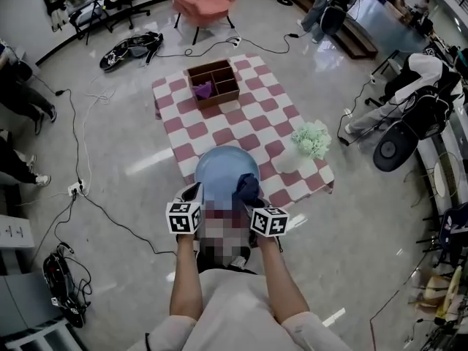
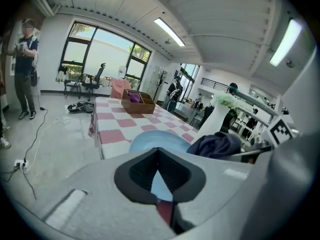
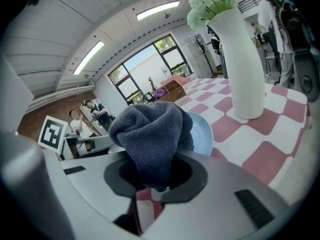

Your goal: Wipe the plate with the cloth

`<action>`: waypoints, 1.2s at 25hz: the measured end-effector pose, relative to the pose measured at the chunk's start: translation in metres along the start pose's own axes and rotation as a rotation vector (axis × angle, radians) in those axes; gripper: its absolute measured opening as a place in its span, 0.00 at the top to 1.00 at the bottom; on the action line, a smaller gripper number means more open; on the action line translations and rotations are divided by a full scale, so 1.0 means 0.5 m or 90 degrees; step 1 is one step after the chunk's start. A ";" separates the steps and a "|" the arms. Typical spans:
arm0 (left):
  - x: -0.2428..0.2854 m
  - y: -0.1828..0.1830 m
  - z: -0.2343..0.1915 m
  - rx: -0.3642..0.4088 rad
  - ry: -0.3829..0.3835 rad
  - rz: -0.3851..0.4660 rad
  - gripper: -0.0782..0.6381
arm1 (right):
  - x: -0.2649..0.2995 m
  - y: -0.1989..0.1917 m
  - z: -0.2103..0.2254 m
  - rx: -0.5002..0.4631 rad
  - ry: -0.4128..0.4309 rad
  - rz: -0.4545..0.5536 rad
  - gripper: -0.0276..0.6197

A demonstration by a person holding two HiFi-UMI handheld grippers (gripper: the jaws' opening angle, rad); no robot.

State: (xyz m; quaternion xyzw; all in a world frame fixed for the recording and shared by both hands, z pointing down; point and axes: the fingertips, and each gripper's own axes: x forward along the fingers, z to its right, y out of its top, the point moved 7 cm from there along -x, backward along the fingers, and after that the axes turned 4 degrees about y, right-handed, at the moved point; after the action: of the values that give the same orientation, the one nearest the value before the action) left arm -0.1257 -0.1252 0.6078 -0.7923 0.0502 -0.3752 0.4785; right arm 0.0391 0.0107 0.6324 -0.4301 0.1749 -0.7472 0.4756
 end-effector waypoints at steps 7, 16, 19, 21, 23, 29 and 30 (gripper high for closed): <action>-0.102 -0.049 0.117 0.072 0.034 0.017 0.88 | -0.100 0.013 -0.029 -0.047 0.013 0.052 0.82; -0.115 -0.074 0.170 0.109 0.050 0.017 0.88 | -0.165 -0.019 -0.032 -0.126 0.023 0.044 0.83; -0.108 -0.066 0.193 0.115 0.038 0.019 0.88 | -0.180 -0.014 -0.024 -0.131 0.018 0.044 0.83; -0.106 -0.063 0.203 0.120 0.035 0.017 0.88 | -0.185 -0.013 -0.019 -0.132 0.016 0.043 0.83; -0.106 -0.061 0.206 0.118 0.034 0.019 0.88 | -0.187 -0.011 -0.015 -0.136 0.014 0.041 0.83; -0.118 -0.033 0.201 0.120 0.051 0.065 0.88 | -0.171 -0.003 -0.010 -0.156 0.019 0.018 0.83; -0.118 -0.031 0.200 0.120 0.052 0.060 0.88 | -0.169 -0.002 -0.010 -0.159 0.020 0.014 0.83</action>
State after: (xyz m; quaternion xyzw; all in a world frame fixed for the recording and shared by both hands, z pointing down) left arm -0.1078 -0.0191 0.5618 -0.7244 0.0716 -0.3874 0.5657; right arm 0.0495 0.0832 0.5900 -0.4721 0.2791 -0.7211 0.4233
